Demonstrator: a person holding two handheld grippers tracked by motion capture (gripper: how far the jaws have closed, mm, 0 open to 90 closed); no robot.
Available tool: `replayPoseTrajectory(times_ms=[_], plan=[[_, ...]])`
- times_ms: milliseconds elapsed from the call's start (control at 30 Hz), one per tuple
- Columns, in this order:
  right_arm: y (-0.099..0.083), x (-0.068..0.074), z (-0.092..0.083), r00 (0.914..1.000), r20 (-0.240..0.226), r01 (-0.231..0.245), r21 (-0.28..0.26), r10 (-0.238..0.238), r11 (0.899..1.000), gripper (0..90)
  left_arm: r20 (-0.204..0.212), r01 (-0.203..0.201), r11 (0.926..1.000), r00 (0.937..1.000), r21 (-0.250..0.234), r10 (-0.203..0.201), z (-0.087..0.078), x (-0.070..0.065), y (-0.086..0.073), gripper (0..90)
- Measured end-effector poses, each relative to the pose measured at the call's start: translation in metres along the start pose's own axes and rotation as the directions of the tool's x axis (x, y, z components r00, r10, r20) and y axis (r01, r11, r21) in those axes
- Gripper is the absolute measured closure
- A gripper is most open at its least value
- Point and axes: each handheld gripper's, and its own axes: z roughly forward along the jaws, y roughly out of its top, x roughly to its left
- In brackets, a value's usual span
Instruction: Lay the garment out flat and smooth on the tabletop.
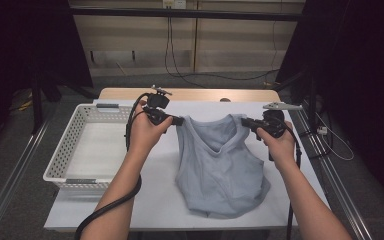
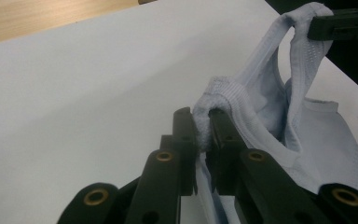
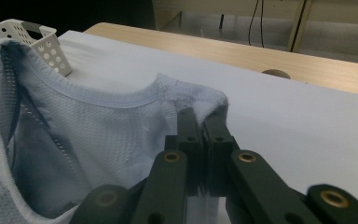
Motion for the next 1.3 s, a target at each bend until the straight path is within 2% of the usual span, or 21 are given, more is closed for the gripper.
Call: replayPoseTrajectory(times_ms=[233, 333, 433, 467, 500, 533, 567, 600, 633, 733, 800, 900, 1000, 1133, 1267, 1300], plan=[[0.015, 0.001, -0.001, 0.9999, 0.012, -0.001, -0.031, 0.002, 1.0, 88.3, -0.016, -0.008, 0.9999, 0.9998, -0.01, 0.008, -0.008, 0.008, 0.023, 83.4], [0.032, 0.0, 0.0, 0.9997, 0.024, -0.007, -0.051, 0.008, 0.999, 88.5, -0.065, -0.031, 0.9989, 0.9975, -0.037, 0.029, -0.012, 0.012, 0.042, 83.8], [0.054, -0.003, 0.004, 0.9972, 0.065, -0.029, -0.103, 0.036, 0.994, 88.5, -0.067, -0.025, 0.9977, 0.9975, -0.063, 0.021, -0.01, 0.018, 0.059, 83.9], [0.06, -0.005, 0.006, 0.996, 0.074, -0.042, -0.119, 0.051, 0.992, 87.2, -0.068, -0.016, 0.9984, 0.9976, -0.054, 0.012, -0.007, 0.019, 0.061, 83.4], [0.063, -0.007, 0.008, 0.9942, 0.092, -0.043, -0.127, 0.055, 0.991, 77.3, -0.076, 0.005, 0.9992, 0.9971, -0.041, -0.008, -0.003, 0.02, 0.061, 80.9], [0.065, -0.007, 0.011, 0.9902, 0.127, -0.04, -0.142, 0.059, 0.989, 57.9, -0.1, 0.005, 0.9987, 0.995, -0.051, -0.01, 0.001, 0.021, 0.059, 68.8], [0.065, -0.007, 0.012, 0.9865, 0.152, -0.037, -0.155, 0.061, 0.987, 42.1, -0.114, -0.013, 0.9972, 0.9934, -0.074, 0.005, 0.004, 0.022, 0.056, 49.2], [0.065, -0.006, 0.012, 0.9859, 0.155, -0.04, -0.144, 0.063, 0.989, 37.8, -0.122, -0.013, 0.9973, 0.9926, -0.072, 0.004, 0.006, 0.022, 0.05, 35.4], [0.062, -0.005, 0.012, 0.99, 0.131, -0.037, -0.125, 0.054, 0.991, 34.7, -0.121, -0.011, 0.998, 0.9927, -0.063, 0.004, 0.008, 0.022, 0.046, 28.3], [0.051, 0.001, 0.013, 0.9931, 0.117, 0.005, -0.086, 0.005, 0.996, 25.7, -0.079, 0.001, 0.999, 0.9968, -0.045, -0.005, 0.013, 0.021, 0.026, 22.9], [0.041, 0.006, 0.012, 0.9963, 0.084, 0.023, -0.073, -0.017, 0.997, 24.3, -0.07, 0.004, 0.9994, 0.9975, -0.035, -0.007, 0.016, 0.019, 0.013, 19.4], [0.026, 0.016, 0.008, 0.9982, 0.04, 0.046, -0.033, -0.044, 0.998, 21.7, -0.036, 0.004, 0.9995, 0.9993, -0.032, -0.005, 0.018, 0.013, -0.004, 19.3], [0.01, 0.024, 0.004, 0.9963, 0.025, 0.082, 0.002, -0.082, 0.997, 19.8, -0.021, -0.004, 0.9996, 0.9998, -0.03, 0.003, 0.019, 0.006, -0.019, 18.1], [-0.012, 0.028, -0.002, 0.9977, -0.009, 0.068, 0.016, -0.068, 0.998, 19.0, -0.009, -0.006, 0.9999, 0.9999, -0.014, 0.006, 0.022, 0.001, -0.038, 16.4], [-0.033, 0.026, -0.006, 0.9975, -0.007, 0.071, 0.033, -0.07, 0.997, 18.0, -0.005, -0.009, 0.9999, 0.9999, -0.007, 0.009, 0.024, -0.005, -0.053, 16.1], [-0.038, 0.026, -0.007, 0.9975, -0.009, 0.07, 0.035, -0.07, 0.997, 17.8, -0.005, -0.026, 0.9997, 0.9996, 0.005, 0.026, 0.024, -0.006, -0.057, 16.0]])
